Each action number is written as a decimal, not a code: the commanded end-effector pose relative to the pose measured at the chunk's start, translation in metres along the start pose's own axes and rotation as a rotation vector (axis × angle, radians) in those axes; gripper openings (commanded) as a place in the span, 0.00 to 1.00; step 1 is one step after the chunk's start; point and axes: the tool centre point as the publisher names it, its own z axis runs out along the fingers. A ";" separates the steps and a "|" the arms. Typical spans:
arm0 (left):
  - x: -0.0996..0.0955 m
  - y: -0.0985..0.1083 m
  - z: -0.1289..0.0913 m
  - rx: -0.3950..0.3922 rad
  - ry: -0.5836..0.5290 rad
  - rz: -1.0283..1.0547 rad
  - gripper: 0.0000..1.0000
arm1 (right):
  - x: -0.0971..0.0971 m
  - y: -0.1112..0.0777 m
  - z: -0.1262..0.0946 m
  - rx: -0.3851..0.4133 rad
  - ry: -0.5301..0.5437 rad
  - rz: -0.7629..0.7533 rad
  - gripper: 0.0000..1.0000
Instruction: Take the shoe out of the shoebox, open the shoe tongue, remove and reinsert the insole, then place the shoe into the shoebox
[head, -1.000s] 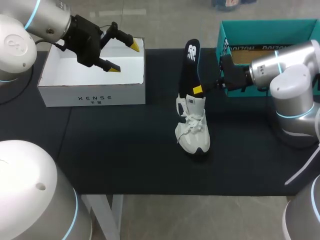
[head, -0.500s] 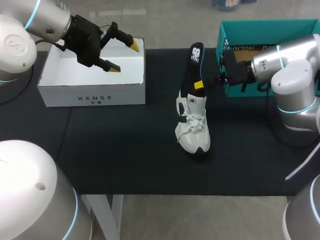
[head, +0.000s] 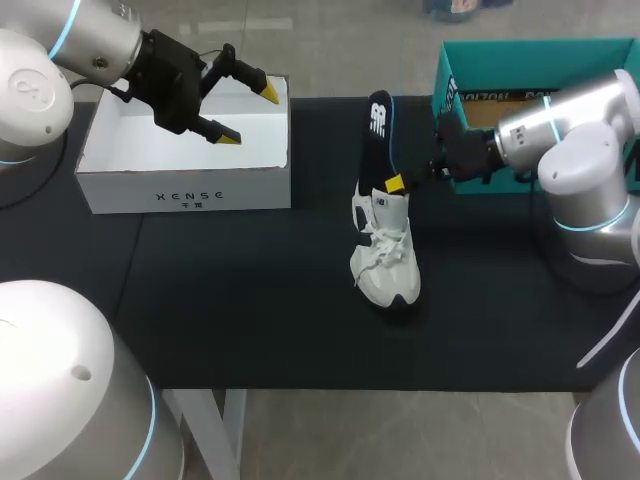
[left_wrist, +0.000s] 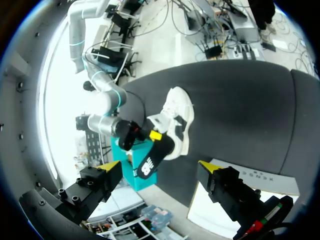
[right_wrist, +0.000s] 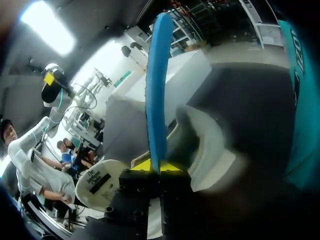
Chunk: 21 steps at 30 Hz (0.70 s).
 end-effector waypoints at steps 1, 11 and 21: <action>0.000 0.000 0.000 -0.001 0.003 0.001 1.00 | -0.002 -0.007 0.011 0.044 -0.006 0.016 0.00; 0.000 0.000 0.000 -0.001 0.003 0.001 1.00 | -0.003 -0.001 0.004 0.024 -0.010 0.025 0.37; 0.000 0.000 0.000 -0.001 0.003 0.001 1.00 | -0.011 0.029 -0.007 -0.005 -0.028 -0.012 0.31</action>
